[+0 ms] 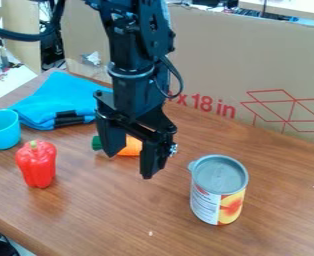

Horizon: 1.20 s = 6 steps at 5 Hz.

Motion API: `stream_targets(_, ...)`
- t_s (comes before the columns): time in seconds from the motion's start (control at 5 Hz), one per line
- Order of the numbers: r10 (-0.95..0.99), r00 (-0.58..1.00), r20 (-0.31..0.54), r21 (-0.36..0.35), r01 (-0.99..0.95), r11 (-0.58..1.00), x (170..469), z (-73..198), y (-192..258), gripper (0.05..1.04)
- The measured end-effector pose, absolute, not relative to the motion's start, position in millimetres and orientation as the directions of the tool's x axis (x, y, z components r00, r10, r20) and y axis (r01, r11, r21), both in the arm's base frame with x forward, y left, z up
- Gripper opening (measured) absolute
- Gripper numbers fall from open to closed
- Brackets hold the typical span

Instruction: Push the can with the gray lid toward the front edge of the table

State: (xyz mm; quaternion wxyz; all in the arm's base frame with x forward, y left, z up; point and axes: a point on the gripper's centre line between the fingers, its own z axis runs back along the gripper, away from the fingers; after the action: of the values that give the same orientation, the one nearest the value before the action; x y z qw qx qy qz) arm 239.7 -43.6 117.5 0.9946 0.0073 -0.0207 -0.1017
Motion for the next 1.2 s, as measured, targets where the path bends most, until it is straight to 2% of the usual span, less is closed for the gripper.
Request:
stream_targets(0.2, -0.200, 0.980, 0.021, 0.018, 0.199, 0.980, 238.2, 112.0, -43.3, 0.997)
stream_targets(0.4, -0.235, 0.963, 0.135, 0.018, 0.235, 0.972, 255.3, 119.4, -62.7, 0.989)
stream_targets(0.6, -0.262, 0.946, 0.191, -0.006, 0.268, 0.963, 275.4, 128.5, -80.1, 0.993)
stream_targets(0.8, -0.265, 0.937, 0.230, -0.049, 0.283, 0.958, 298.4, 126.2, -94.1, 0.996)
stream_targets(1.0, -0.263, 0.933, 0.244, -0.088, 0.292, 0.952, 319.8, 121.1, -107.0, 0.997)
stream_targets(1.2, -0.242, 0.945, 0.219, -0.077, 0.264, 0.961, 340.7, 108.0, -116.4, 0.997)
